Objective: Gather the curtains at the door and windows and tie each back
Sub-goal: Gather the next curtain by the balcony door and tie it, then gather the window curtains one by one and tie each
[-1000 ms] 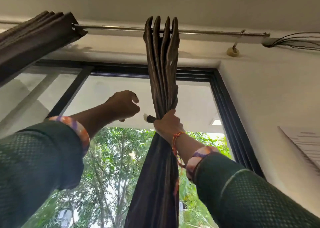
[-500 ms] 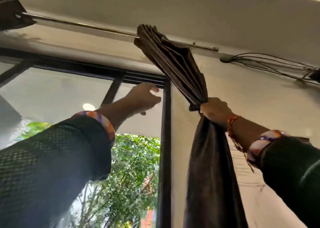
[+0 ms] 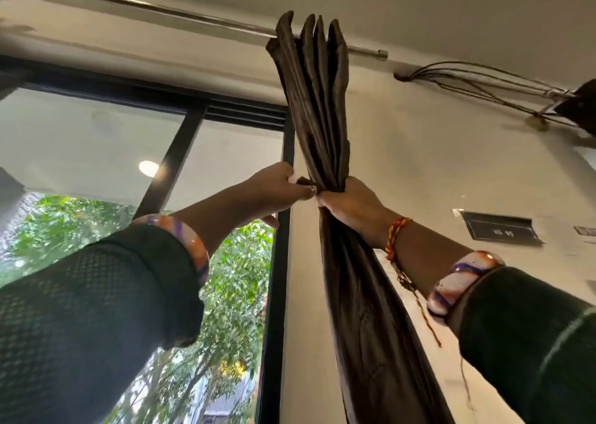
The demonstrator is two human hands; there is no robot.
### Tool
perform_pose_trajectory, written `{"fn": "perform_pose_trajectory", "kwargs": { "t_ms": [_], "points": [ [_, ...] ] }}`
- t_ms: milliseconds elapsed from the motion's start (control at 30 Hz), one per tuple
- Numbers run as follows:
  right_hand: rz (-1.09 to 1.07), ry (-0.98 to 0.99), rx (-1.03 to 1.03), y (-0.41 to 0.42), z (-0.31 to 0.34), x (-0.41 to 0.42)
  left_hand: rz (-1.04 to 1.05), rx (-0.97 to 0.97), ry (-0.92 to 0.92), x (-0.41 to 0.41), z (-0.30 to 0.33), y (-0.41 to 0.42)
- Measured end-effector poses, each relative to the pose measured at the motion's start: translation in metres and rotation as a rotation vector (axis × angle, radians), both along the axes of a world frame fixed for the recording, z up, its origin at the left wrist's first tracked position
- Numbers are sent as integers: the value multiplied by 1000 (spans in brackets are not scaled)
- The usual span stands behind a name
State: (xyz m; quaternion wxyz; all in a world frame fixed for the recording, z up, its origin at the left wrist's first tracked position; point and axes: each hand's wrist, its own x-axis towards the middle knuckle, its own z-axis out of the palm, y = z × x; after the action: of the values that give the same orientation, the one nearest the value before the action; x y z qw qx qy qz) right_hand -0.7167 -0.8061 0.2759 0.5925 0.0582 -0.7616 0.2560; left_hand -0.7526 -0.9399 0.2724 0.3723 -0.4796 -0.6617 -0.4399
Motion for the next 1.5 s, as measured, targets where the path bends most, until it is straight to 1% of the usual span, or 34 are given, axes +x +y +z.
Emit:
{"fn": "perform_pose_trajectory", "kwargs": {
  "t_ms": [133, 267, 333, 467, 567, 700, 767, 800, 867, 900, 933, 1000, 1133, 1167, 1200, 1267, 1333, 1400, 1500],
  "points": [
    [43, 16, -48, -24, -29, -5, -139, 37, -205, -9, -41, -11],
    [103, 40, -161, -39, -68, -8, -271, 49, -448, -19, -84, -19],
    [117, 34, -214, -44, -90, -9, -310, 26, -537, -22, -110, -23],
    [55, -26, -283, -49, -145, -15, -282, -102, -654, -26, -161, -27],
    [40, -103, -372, -47, -190, -19, -243, -179, -642, -19, -198, -29],
    [46, -299, -419, -49, -254, -11, -155, -274, -470, -2, -254, -27],
    [31, -426, -427, -53, -284, -7, -21, -375, -416, -3, -280, -22],
    [32, -485, -427, -56, -298, -5, 79, -408, -413, -4, -293, -20],
    [49, -599, -411, -60, -322, -1, 309, -422, -405, -1, -317, -17],
    [61, -657, -391, -62, -331, 4, 425, -387, -363, 5, -330, -17],
    [74, -721, -364, -64, -338, 11, 510, -357, -301, 11, -343, -18],
    [87, -840, -248, -63, -348, 25, 553, -343, -158, 21, -365, -24],
    [24, -1030, 5, -51, -354, 54, 617, -518, 261, 27, -387, -25],
    [-13, -1065, 59, -46, -353, 58, 610, -609, 295, 33, -383, -22],
    [-65, -1092, 120, -38, -353, 64, 581, -721, 256, 42, -380, -14],
    [-171, -1140, 225, -18, -350, 77, 487, -945, 105, 51, -372, 12],
    [-263, -1183, 302, 6, -343, 93, 340, -1130, -7, 58, -359, 49],
    [-344, -1203, 341, 41, -333, 115, 198, -1241, -63, 66, -347, 97],
    [-481, -1203, 352, 100, -320, 153, 50, -1271, -86, 91, -329, 168]
  ]
}}
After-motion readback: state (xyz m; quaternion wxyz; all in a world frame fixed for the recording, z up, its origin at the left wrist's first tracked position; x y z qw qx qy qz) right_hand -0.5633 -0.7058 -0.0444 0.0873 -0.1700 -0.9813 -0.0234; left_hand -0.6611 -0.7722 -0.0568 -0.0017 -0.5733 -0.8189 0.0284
